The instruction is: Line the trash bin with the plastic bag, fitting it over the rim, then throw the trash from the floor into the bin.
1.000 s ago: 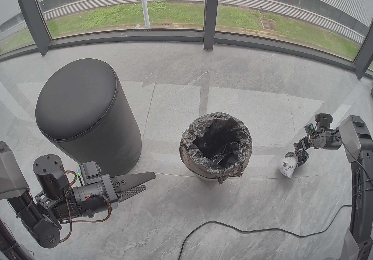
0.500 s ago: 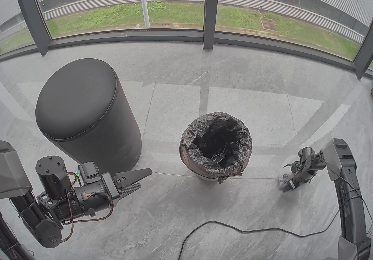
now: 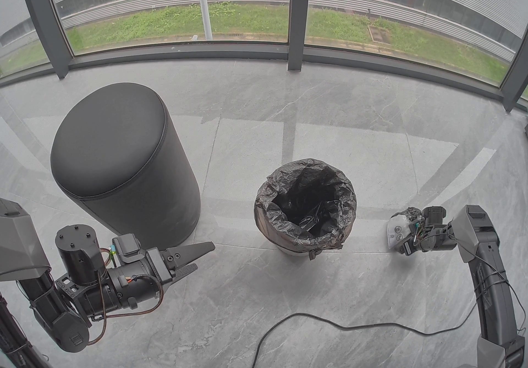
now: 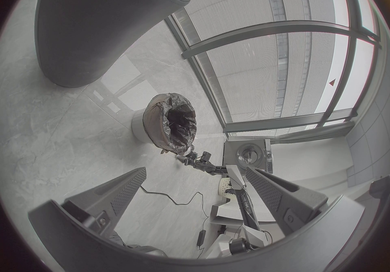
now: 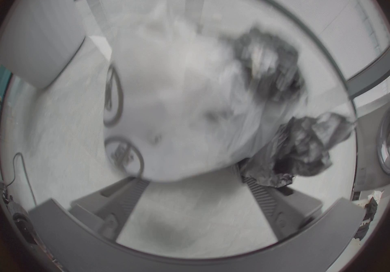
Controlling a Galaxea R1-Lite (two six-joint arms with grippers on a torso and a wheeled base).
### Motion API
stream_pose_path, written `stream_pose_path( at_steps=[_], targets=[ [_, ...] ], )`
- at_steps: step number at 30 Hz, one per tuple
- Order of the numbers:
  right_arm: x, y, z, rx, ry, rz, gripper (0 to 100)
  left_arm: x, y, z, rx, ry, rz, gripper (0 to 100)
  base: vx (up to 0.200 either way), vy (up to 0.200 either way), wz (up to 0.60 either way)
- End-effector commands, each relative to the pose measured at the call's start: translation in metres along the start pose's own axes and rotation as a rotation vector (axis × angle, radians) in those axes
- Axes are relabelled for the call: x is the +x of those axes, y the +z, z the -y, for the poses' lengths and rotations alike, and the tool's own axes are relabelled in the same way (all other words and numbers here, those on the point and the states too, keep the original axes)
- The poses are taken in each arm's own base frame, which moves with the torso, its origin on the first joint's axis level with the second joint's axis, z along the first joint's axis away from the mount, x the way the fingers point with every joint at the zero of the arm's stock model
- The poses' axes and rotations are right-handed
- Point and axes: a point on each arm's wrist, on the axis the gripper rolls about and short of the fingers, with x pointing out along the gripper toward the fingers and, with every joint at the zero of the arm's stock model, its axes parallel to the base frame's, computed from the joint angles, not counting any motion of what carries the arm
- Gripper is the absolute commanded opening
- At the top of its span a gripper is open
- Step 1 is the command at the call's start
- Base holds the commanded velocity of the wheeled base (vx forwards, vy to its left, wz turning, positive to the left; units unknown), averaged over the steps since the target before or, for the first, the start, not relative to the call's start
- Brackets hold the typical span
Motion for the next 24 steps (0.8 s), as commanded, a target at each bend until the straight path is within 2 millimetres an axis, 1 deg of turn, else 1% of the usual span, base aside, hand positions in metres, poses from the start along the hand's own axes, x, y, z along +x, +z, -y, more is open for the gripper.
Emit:
stream_pose_path(
  at_steps=[1,8,10,11,12,13,15,20,24],
  targets=[
    [0.002,0.005,0.000,-0.006,0.009,0.096,0,0.003,-0.002,-0.003,-0.006,0.012,-0.006,100,0.000,0.000,0.00],
    [0.003,0.004,-0.006,0.044,0.044,0.066,0,0.003,-0.002,-0.003,0.027,0.013,-0.007,100,0.000,0.000,0.00],
    [0.003,-0.005,-0.012,0.060,0.113,-0.011,0,0.003,-0.001,-0.003,0.036,0.013,-0.003,100,0.000,0.000,0.00],
    [0.003,-0.005,-0.012,0.060,0.117,-0.015,0,0.003,-0.001,-0.003,0.036,0.013,-0.003,100,0.000,0.000,0.00],
    [0.001,-0.014,-0.019,0.075,0.180,-0.106,0,0.003,-0.001,-0.003,0.036,0.013,-0.003,100,0.000,0.000,0.00],
    [0.001,-0.016,-0.020,0.077,0.191,-0.122,0,0.003,-0.001,-0.003,0.036,0.013,-0.003,100,0.000,0.000,0.00],
    [-0.002,-0.026,-0.026,0.087,0.248,-0.225,0,0.003,0.000,-0.003,0.038,0.012,-0.001,100,0.000,0.000,0.00],
    [-0.003,-0.028,-0.022,0.089,0.259,-0.215,0,0.006,0.001,-0.004,0.040,0.009,0.001,100,0.000,0.000,0.00],
    [-0.008,-0.017,-0.014,0.090,0.253,-0.175,0,0.009,0.002,-0.005,0.044,0.009,0.003,100,0.000,0.000,0.00]
  ],
)
